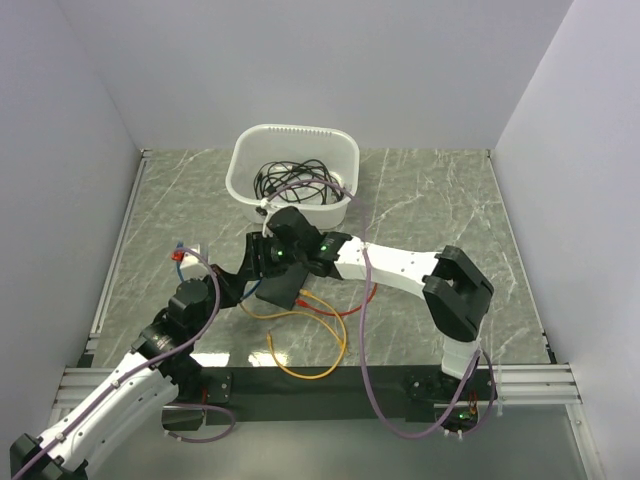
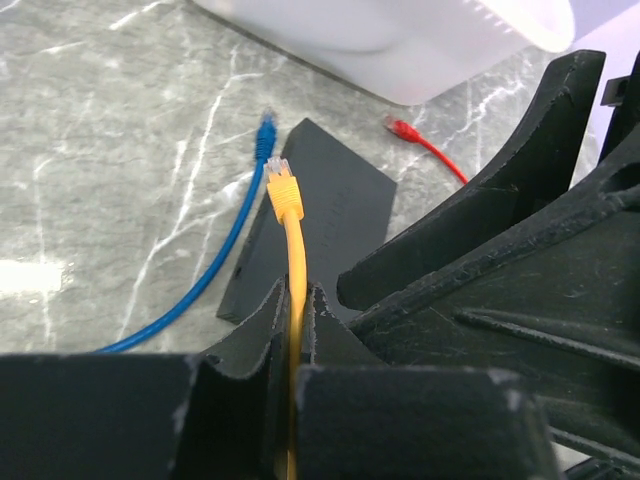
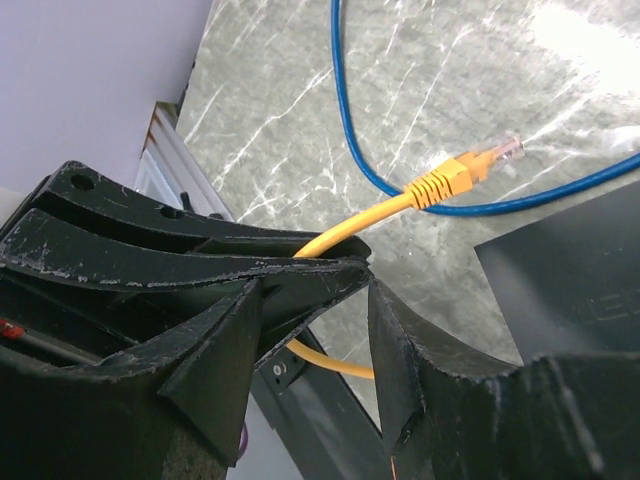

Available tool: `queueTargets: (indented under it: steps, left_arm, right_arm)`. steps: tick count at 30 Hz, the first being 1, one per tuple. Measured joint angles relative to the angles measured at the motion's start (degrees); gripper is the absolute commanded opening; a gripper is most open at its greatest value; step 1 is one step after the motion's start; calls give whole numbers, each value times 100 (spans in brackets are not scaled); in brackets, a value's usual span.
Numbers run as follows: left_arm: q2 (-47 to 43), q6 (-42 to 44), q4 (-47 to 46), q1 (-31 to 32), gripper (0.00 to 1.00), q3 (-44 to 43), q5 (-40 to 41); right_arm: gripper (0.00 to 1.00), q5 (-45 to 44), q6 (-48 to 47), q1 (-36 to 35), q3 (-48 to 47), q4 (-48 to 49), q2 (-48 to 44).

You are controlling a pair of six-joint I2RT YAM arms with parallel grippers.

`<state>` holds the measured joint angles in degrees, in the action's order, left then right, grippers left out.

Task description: Insert the plug into the switch port

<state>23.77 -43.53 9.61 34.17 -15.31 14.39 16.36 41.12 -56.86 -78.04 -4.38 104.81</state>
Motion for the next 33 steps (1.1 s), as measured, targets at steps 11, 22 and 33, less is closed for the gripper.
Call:
queueTargets:
  steps: [11, 22, 33]
  left_arm:
    - [-22, 42, 101, 22, 1, 7, 79]
    - [-31, 46, -35, 155, 0, 7, -151]
    - [105, 66, -114, 205, 1, 7, -146]
  right_arm:
    - [60, 179, -2, 232, -177, -184, 192]
    - [61, 70, -4, 809, -160, 52, 195]
    - [61, 166, 116, 763, 144, 55, 192]
